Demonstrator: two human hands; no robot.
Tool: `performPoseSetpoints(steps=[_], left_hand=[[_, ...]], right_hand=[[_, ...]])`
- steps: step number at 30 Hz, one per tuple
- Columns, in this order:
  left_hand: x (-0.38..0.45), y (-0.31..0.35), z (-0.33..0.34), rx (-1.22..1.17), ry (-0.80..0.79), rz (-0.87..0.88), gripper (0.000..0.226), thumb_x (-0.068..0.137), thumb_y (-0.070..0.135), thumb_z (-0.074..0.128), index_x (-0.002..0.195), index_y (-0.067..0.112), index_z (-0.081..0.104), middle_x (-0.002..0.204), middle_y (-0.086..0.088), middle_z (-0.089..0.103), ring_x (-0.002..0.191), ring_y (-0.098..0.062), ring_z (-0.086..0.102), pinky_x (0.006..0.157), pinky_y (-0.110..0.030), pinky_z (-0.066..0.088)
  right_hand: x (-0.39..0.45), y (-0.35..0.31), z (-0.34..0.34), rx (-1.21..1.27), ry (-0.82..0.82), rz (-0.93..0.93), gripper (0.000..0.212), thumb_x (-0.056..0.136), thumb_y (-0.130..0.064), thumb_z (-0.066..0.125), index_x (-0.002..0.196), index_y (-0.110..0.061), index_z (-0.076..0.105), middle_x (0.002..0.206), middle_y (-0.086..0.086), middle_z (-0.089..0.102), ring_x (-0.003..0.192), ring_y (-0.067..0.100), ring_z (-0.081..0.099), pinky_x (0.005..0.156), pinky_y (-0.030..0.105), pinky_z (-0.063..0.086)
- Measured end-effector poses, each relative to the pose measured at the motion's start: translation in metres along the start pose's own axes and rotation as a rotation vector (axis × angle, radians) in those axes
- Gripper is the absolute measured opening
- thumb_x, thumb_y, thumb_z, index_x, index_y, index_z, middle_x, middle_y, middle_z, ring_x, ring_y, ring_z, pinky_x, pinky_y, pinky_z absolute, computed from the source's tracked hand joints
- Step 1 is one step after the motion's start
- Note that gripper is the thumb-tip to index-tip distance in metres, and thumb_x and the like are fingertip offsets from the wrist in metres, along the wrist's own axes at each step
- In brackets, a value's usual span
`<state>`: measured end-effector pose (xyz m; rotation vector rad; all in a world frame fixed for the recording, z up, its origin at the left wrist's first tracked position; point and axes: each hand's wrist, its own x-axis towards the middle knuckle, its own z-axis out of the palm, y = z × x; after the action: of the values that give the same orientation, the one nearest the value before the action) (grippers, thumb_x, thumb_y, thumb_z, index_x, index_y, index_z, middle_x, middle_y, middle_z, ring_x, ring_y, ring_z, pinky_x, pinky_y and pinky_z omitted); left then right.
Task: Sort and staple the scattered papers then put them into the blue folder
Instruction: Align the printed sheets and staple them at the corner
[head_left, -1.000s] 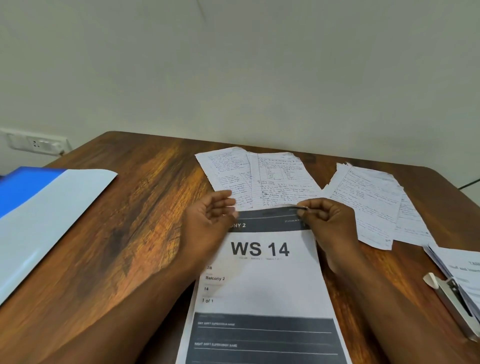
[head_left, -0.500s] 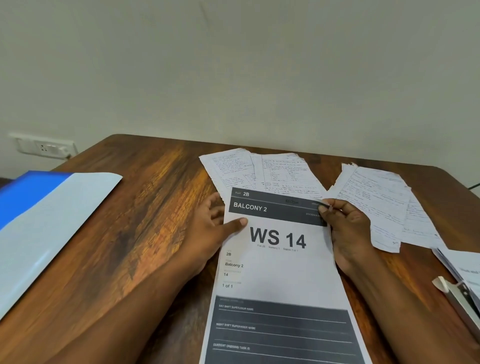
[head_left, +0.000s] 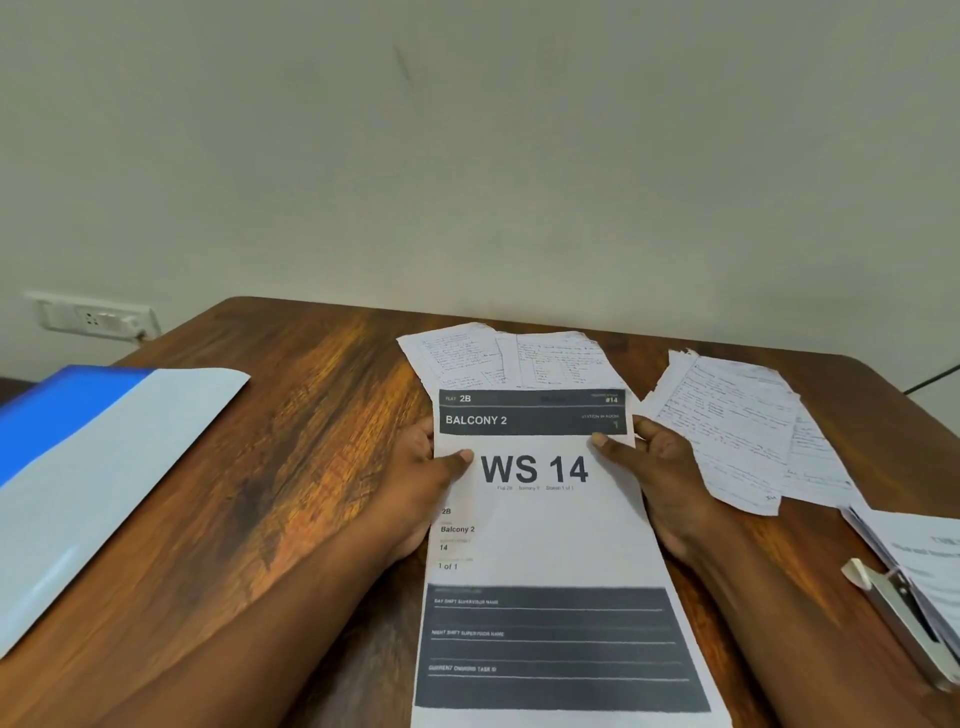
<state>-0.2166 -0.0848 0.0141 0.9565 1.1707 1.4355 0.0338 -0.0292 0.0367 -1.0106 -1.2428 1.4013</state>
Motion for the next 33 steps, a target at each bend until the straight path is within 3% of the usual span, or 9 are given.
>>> performPoseSetpoints(steps=[6, 10, 17, 20, 24, 27, 31, 33], left_hand=[[-0.003, 0.005, 0.002, -0.105, 0.077, -0.004, 0.03, 0.097, -0.013, 0.058, 0.119, 0.006, 0.063, 0.114, -0.016, 0.078, 0.103, -0.036, 0.077, 0.091, -0.055, 0.06], [-0.008, 0.01, -0.001, -0.138, 0.071, -0.027, 0.032, 0.096, -0.012, 0.06, 0.125, 0.003, 0.063, 0.118, -0.02, 0.076, 0.104, -0.039, 0.076, 0.09, -0.056, 0.061], [-0.022, 0.021, -0.006, -0.087, -0.161, -0.207, 0.041, 0.091, -0.003, 0.07, 0.131, -0.004, 0.064, 0.128, -0.023, 0.071, 0.12, -0.045, 0.068, 0.106, -0.062, 0.051], [-0.024, 0.02, -0.001, -0.021, -0.138, -0.195, 0.037, 0.09, -0.005, 0.071, 0.127, -0.005, 0.067, 0.123, -0.024, 0.073, 0.115, -0.044, 0.071, 0.105, -0.061, 0.052], [-0.025, 0.017, 0.003, -0.027, -0.063, -0.132, 0.031, 0.093, -0.006, 0.068, 0.124, -0.001, 0.069, 0.12, -0.02, 0.075, 0.11, -0.04, 0.073, 0.102, -0.061, 0.054], [-0.029, 0.02, 0.01, -0.056, -0.004, -0.081, 0.026, 0.093, -0.006, 0.069, 0.118, 0.002, 0.071, 0.118, -0.017, 0.077, 0.106, -0.035, 0.076, 0.099, -0.057, 0.057], [-0.037, 0.038, 0.021, -0.133, -0.018, -0.024, 0.03, 0.09, -0.007, 0.071, 0.117, 0.006, 0.068, 0.114, -0.014, 0.078, 0.098, -0.03, 0.078, 0.076, -0.041, 0.065], [-0.04, 0.05, 0.025, -0.164, -0.011, 0.034, 0.036, 0.087, -0.007, 0.072, 0.121, 0.004, 0.066, 0.114, -0.015, 0.078, 0.097, -0.031, 0.078, 0.073, -0.04, 0.064]], right_hand=[[-0.012, -0.003, 0.006, -0.048, -0.173, 0.078, 0.04, 0.084, -0.006, 0.081, 0.121, -0.014, 0.07, 0.114, 0.008, 0.078, 0.101, 0.03, 0.077, 0.081, 0.041, 0.063], [-0.014, -0.006, 0.01, -0.088, -0.13, 0.106, 0.042, 0.08, -0.005, 0.084, 0.118, -0.014, 0.07, 0.11, 0.007, 0.08, 0.094, 0.027, 0.078, 0.069, 0.035, 0.063], [-0.02, -0.012, 0.017, 0.097, 0.067, 0.005, 0.043, 0.08, 0.002, 0.083, 0.119, -0.008, 0.068, 0.101, 0.008, 0.081, 0.086, 0.029, 0.079, 0.062, 0.035, 0.063], [-0.021, -0.011, 0.017, 0.094, 0.086, -0.002, 0.046, 0.079, -0.001, 0.084, 0.122, -0.008, 0.068, 0.105, 0.01, 0.08, 0.094, 0.035, 0.077, 0.073, 0.044, 0.065], [-0.028, -0.007, 0.012, 0.083, -0.021, 0.065, 0.046, 0.083, -0.004, 0.082, 0.127, -0.012, 0.068, 0.119, 0.009, 0.077, 0.107, 0.035, 0.074, 0.097, 0.056, 0.058], [-0.035, -0.006, 0.017, -0.013, -0.008, 0.046, 0.045, 0.081, -0.006, 0.085, 0.122, -0.017, 0.069, 0.114, 0.002, 0.079, 0.108, 0.028, 0.074, 0.091, 0.046, 0.061], [-0.045, -0.028, 0.027, -0.156, 0.099, -0.119, 0.032, 0.084, -0.011, 0.083, 0.102, -0.029, 0.063, 0.101, -0.01, 0.07, 0.093, 0.012, 0.068, 0.06, 0.013, 0.055], [-0.045, -0.039, 0.029, -0.207, 0.15, -0.195, 0.032, 0.085, -0.017, 0.083, 0.099, -0.032, 0.059, 0.099, -0.016, 0.065, 0.09, 0.01, 0.065, 0.057, 0.011, 0.052]])
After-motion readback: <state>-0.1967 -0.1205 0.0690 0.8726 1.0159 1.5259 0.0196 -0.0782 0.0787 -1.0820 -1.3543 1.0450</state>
